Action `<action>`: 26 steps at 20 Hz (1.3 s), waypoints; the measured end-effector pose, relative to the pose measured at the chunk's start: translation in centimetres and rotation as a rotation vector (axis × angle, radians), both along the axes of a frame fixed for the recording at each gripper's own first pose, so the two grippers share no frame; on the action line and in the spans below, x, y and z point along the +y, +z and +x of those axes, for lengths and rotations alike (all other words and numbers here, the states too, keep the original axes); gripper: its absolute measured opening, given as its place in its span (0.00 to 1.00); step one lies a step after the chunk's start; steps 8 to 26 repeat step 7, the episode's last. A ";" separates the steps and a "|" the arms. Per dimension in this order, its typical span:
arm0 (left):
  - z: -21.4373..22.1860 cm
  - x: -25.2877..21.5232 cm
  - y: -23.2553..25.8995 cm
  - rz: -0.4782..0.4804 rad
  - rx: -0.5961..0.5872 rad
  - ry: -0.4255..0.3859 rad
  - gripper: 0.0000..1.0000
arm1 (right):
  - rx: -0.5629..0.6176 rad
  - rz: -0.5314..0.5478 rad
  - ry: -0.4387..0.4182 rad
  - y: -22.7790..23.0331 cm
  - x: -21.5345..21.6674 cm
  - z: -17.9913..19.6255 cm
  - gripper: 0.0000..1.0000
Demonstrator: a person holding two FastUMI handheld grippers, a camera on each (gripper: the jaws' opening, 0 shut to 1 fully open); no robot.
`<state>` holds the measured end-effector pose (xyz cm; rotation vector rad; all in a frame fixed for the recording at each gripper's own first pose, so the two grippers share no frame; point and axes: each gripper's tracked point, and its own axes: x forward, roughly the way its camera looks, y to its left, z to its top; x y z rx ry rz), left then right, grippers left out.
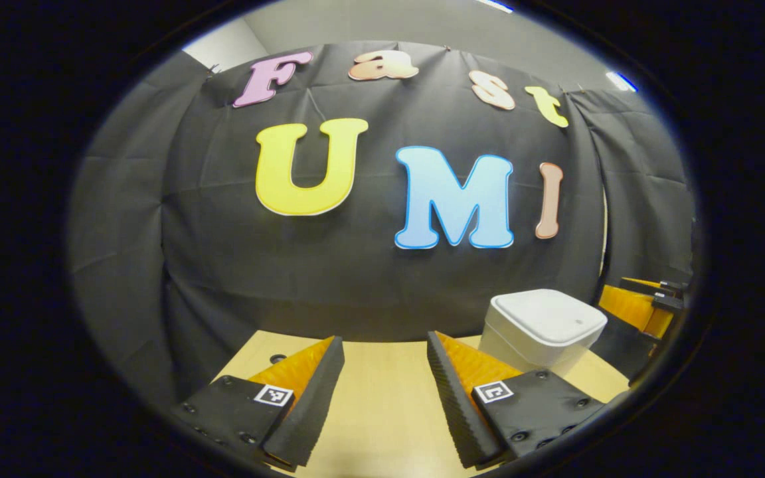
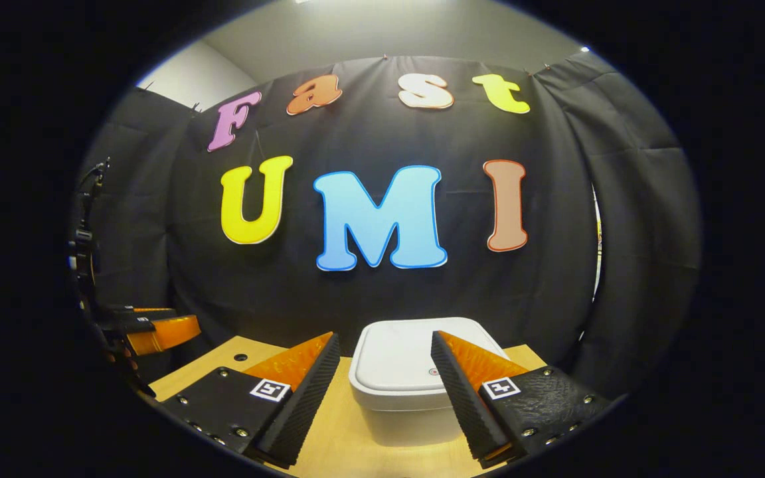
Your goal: Press the lid of the desktop garbage bin to open it, pick up the crumpled paper on the desktop and throw it into the bin, then pick up the pop can on the desktop and drop it into the bin, and finally close the garbage bin lid.
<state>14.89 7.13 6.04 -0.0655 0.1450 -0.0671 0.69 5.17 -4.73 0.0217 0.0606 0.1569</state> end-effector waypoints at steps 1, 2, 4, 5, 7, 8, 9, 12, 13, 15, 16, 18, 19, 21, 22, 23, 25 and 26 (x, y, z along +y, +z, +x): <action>-0.5 -0.3 0.1 -0.010 0.001 -0.006 0.85 | -0.008 0.006 -0.008 0.5 0.0 -0.8 0.90; -1.1 -0.4 0.1 -0.020 0.006 -0.009 0.85 | -0.015 0.009 -0.018 0.8 0.0 -1.4 0.90; -2.1 -0.7 -0.3 -0.031 0.018 -0.015 0.84 | -0.019 0.018 -0.038 1.1 -0.2 -2.6 0.90; -2.4 -0.9 -0.6 -0.030 0.025 -0.016 0.83 | -0.019 0.019 -0.049 1.2 -0.4 -3.2 0.90; -3.2 -1.7 -0.8 -0.025 0.028 -0.030 0.83 | -0.025 0.013 -0.067 1.1 -0.9 -4.3 0.90; -3.2 -1.7 -0.8 -0.025 0.028 -0.030 0.83 | -0.025 0.013 -0.067 1.1 -0.9 -4.3 0.90; -3.2 -1.7 -0.8 -0.025 0.028 -0.030 0.83 | -0.025 0.013 -0.067 1.1 -0.9 -4.3 0.90; -3.2 -1.7 -0.8 -0.025 0.028 -0.030 0.83 | -0.025 0.013 -0.067 1.1 -0.9 -4.3 0.90; -3.2 -1.7 -0.8 -0.025 0.028 -0.030 0.83 | -0.025 0.013 -0.067 1.1 -0.9 -4.3 0.90; -3.2 -1.7 -0.8 -0.025 0.028 -0.030 0.83 | -0.025 0.013 -0.067 1.1 -0.9 -4.3 0.90; -3.2 -1.7 -0.8 -0.025 0.028 -0.030 0.83 | -0.025 0.013 -0.067 1.1 -0.9 -4.3 0.90; -3.2 -1.7 -0.8 -0.025 0.028 -0.030 0.83 | -0.025 0.013 -0.067 1.1 -0.9 -4.3 0.90; -3.2 -1.7 -0.8 -0.025 0.028 -0.030 0.83 | -0.025 0.013 -0.067 1.1 -0.9 -4.3 0.90; -3.2 -1.7 -0.8 -0.025 0.028 -0.030 0.83 | -0.025 0.013 -0.067 1.1 -0.9 -4.3 0.90; -3.2 -1.7 -0.8 -0.025 0.028 -0.030 0.83 | -0.025 0.013 -0.067 1.1 -0.9 -4.3 0.90; -3.2 -1.7 -0.8 -0.025 0.028 -0.030 0.83 | -0.025 0.013 -0.067 1.1 -0.9 -4.3 0.90; -3.2 -1.7 -0.8 -0.025 0.028 -0.030 0.83 | -0.025 0.013 -0.067 1.1 -0.9 -4.3 0.90; -3.2 -1.7 -0.8 -0.025 0.028 -0.030 0.83 | -0.025 0.013 -0.067 1.1 -0.9 -4.3 0.90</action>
